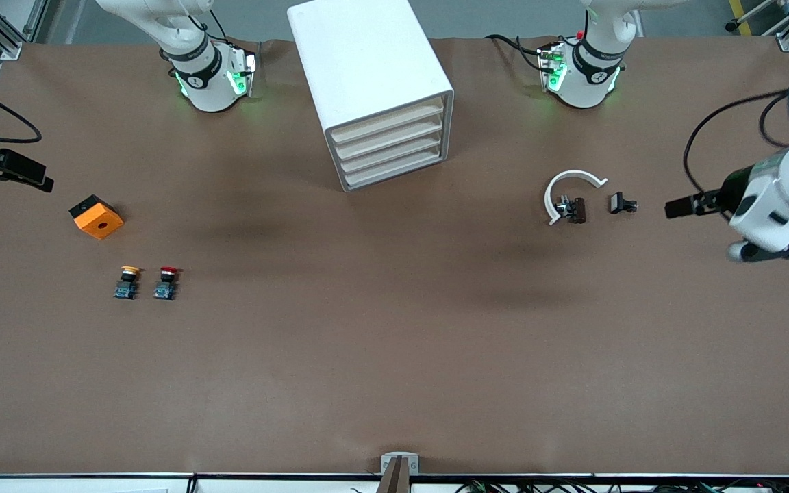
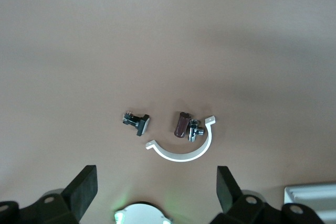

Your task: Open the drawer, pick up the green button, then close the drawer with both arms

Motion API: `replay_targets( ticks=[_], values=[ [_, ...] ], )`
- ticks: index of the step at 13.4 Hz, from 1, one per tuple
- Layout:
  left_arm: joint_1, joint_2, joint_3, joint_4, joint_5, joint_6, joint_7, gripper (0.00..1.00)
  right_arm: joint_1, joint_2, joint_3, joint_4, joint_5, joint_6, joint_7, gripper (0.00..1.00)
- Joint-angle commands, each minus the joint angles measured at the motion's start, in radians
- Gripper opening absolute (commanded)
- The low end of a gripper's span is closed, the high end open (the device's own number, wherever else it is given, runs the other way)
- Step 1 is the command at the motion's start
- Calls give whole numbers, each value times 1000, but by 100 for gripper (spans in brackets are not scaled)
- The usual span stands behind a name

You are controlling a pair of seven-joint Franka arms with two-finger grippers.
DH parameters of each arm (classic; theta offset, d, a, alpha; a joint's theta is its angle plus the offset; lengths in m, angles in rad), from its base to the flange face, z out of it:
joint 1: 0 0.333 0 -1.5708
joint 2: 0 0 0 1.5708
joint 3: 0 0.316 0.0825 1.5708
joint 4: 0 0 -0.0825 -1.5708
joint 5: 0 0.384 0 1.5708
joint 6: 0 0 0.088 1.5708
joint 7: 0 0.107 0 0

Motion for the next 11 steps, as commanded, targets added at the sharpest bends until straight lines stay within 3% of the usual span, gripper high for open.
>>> replay_targets(
  ticks=[1, 6, 11],
  values=[
    [-3, 122, -7, 27, 5, 18, -137, 100, -1, -10, -2, 0, 13, 3, -3, 100],
    [-63, 255, -9, 27, 4, 21, -421, 100, 2, -10, -2, 2, 12, 1, -2, 100],
    [-251, 390, -9, 34, -10, 44, -1061, 100, 1, -10, -2, 5, 12, 0, -2, 100]
  ],
)
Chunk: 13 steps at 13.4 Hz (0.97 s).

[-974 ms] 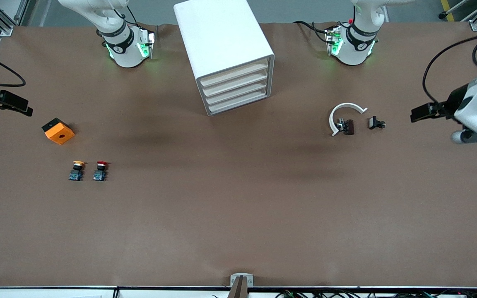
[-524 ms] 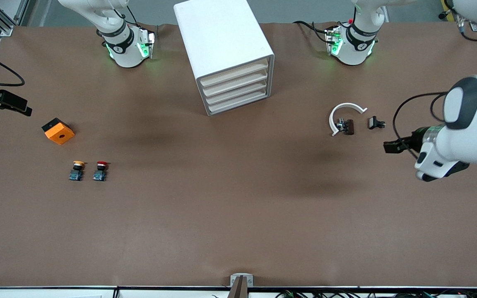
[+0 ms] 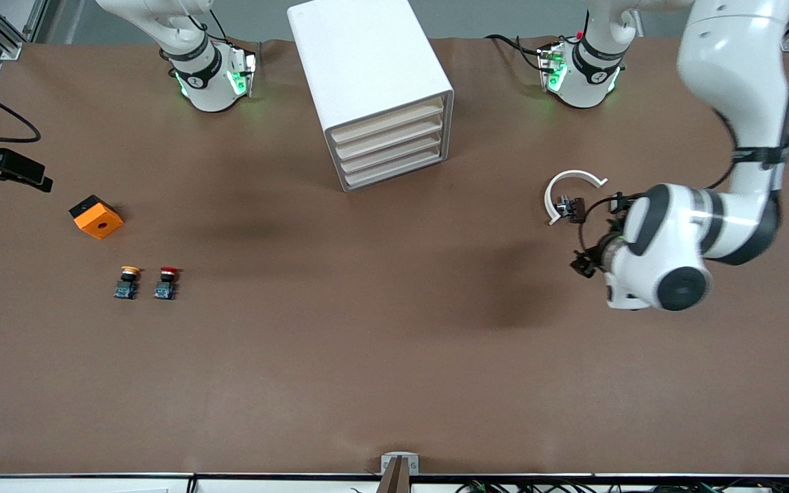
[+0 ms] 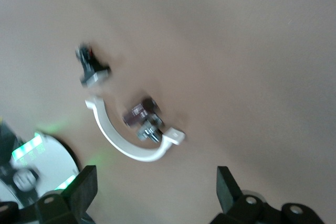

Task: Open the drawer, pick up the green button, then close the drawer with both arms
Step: 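Reach the left gripper to the handle of the top cabinet drawer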

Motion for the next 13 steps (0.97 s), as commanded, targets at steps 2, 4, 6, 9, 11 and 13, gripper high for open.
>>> replay_targets(
  ticks=[2, 4, 6, 9, 11, 13],
  values=[
    [-98, 100, 6, 35, -55, 3, -356, 100, 2, -9, -2, 2, 12, -1, -2, 100],
    [-119, 128, 6, 35, -153, 4, -472, 100, 2, -9, -2, 2, 12, 0, -2, 100],
    [-162, 148, 8, 33, -199, 3, -552, 100, 2, -9, -2, 4, 10, 0, -2, 100],
    [-189, 180, 5, 29, -351, -6, -709, 100, 2, -9, -2, 2, 10, 0, -2, 100],
    [-246, 198, 0, 26, -437, -22, -735, 100, 2, -9, -2, 4, 10, 0, -2, 100],
    [-284, 232, 0, 24, -547, -61, -790, 100, 2, -9, -2, 3, 9, 0, -2, 100]
  ],
)
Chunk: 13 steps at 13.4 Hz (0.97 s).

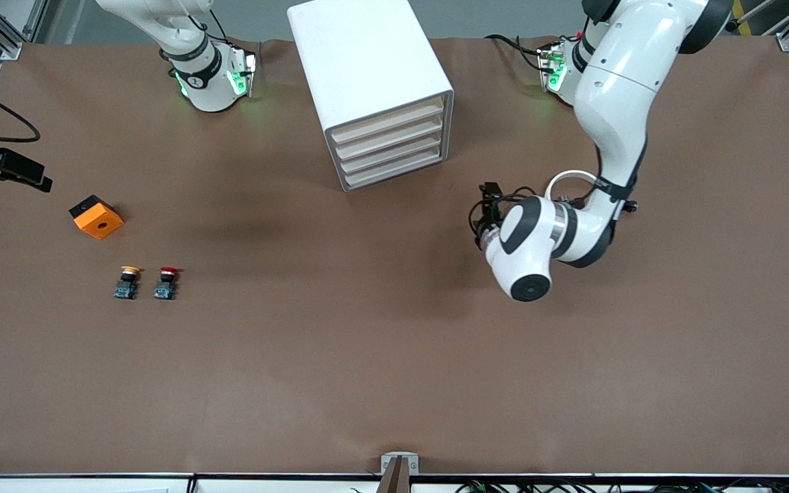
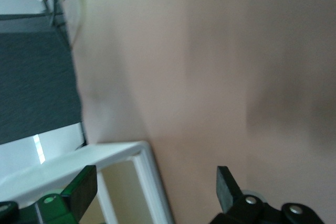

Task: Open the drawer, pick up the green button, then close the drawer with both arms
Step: 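Reach the left gripper to the handle of the top cabinet drawer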

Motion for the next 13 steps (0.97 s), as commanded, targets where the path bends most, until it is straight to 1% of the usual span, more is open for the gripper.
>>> replay_targets(
  ticks=[1, 4, 5, 8, 11, 13],
  values=[
    [-36, 47, 4, 15, -122, -52, -80, 100, 2, -9, -2, 3, 9, 0, 0, 100],
    [-105, 76, 4, 20, -229, -58, -166, 100, 4, -9, -2, 3, 7, 0, -2, 100],
    [-113, 81, 5, 21, -261, -60, -195, 100, 2, -9, -2, 3, 7, 0, 0, 100],
    [-146, 92, 4, 20, -285, -61, -258, 84, 4, -8, -2, 3, 7, 3, 0, 100],
    [-173, 107, 4, 18, -312, -61, -286, 73, 4, -8, -2, 3, 6, 1, 0, 100],
    [-197, 119, 4, 18, -325, -60, -288, 71, 4, -8, -2, 3, 4, 1, 0, 100]
  ],
)
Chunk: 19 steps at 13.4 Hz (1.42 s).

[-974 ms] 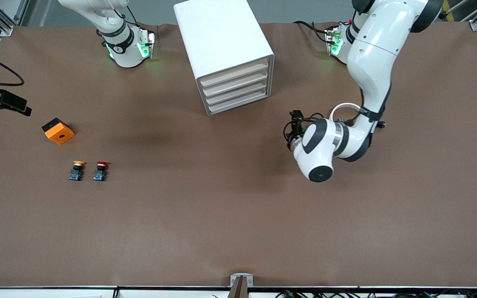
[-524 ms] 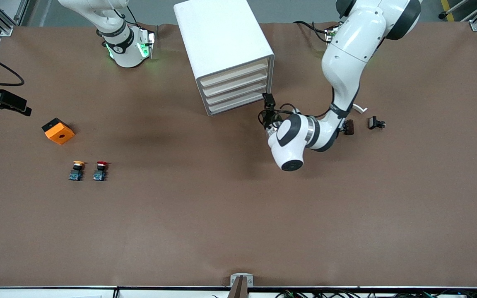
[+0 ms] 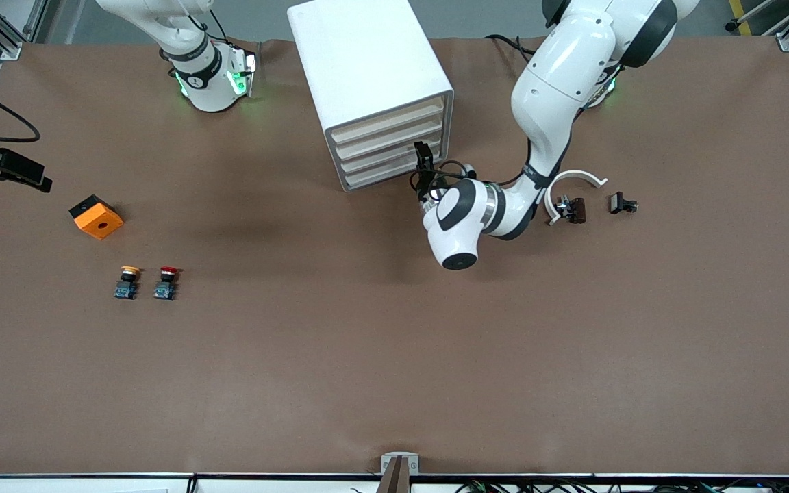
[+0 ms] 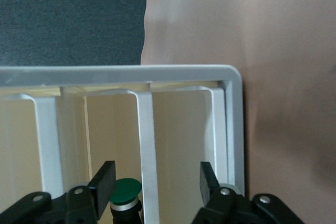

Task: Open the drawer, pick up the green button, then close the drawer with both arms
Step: 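Grasp the drawer handle with the left gripper and pull the drawer open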

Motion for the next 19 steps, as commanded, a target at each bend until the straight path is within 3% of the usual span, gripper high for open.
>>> replay_targets(
  ticks=[1, 3, 6, 7, 9, 10, 12, 17, 19],
  values=[
    [-30, 30, 5, 20, -26, -15, -21, 71, 4, -8, -2, 3, 4, 0, 0, 100],
    [-57, 35, 7, 19, -49, -15, -22, 67, 4, -8, -2, 3, 4, 0, 0, 100],
    [-62, 33, 7, 20, -52, -15, -45, 44, 4, -8, -2, 4, 4, 0, 0, 100],
    [-62, 35, 7, 20, -50, -15, -45, 34, 4, -8, -2, 4, 4, 0, 0, 100],
    [-59, 35, 10, 20, -50, -14, -45, 5, 4, -8, -2, 4, 4, 0, 0, 100],
    [-56, 35, 11, 22, -50, -14, -47, 0, 4, -8, -2, 4, 4, 0, 0, 100],
    [-50, 35, 20, 25, -49, -14, -45, 0, 4, -8, -2, 4, 4, 0, 0, 100],
    [-41, 35, 118, 64, -67, -11, -45, 0, 16, -5, -1, 6, 4, 1, 0, 100],
    [-13, 35, 122, 77, -75, 6, -44, 0, 19, -3, -1, 12, 4, 1, 1, 100]
  ],
)
